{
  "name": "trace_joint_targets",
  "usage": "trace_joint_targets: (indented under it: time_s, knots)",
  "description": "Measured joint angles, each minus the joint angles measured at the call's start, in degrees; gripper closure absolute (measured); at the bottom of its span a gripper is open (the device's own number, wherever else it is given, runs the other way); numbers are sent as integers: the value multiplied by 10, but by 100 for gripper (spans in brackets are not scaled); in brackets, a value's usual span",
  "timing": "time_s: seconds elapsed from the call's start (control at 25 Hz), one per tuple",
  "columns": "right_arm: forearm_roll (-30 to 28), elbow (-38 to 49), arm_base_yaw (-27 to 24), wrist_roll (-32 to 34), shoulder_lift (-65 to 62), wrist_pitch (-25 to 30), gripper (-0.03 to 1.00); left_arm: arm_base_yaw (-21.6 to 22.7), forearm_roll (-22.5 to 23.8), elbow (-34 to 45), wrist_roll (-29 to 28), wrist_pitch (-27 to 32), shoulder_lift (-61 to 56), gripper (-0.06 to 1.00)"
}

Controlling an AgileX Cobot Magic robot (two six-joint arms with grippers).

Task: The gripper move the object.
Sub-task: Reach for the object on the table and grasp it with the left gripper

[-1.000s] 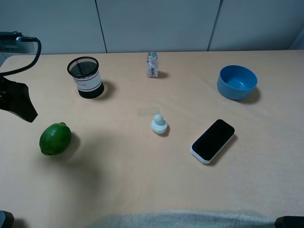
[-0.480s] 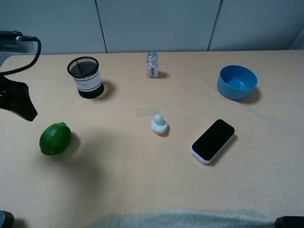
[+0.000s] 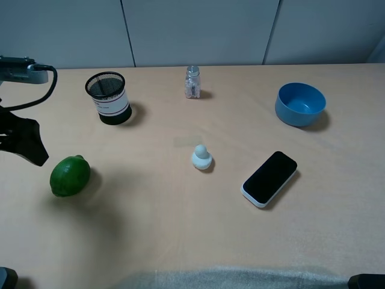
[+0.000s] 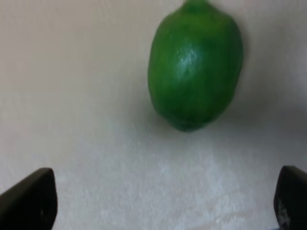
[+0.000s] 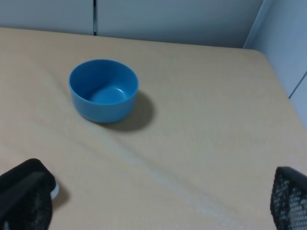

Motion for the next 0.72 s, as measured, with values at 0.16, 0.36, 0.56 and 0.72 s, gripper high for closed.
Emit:
trace_joint_targets:
  time_s: [0.16, 0.36, 0.56, 0.72]
  knots:
    - [0, 0, 0, 0, 0, 0, 27, 0, 0, 0, 0, -12, 13, -2]
    - [0, 0, 0, 0, 0, 0, 27, -25, 3, 0, 0, -34, 61, -2]
    - [0, 0, 0, 0, 0, 0, 27, -46, 3, 0, 0, -53, 101, -2]
    - [0, 0, 0, 0, 0, 0, 27, -47, 3, 0, 0, -59, 136, -2]
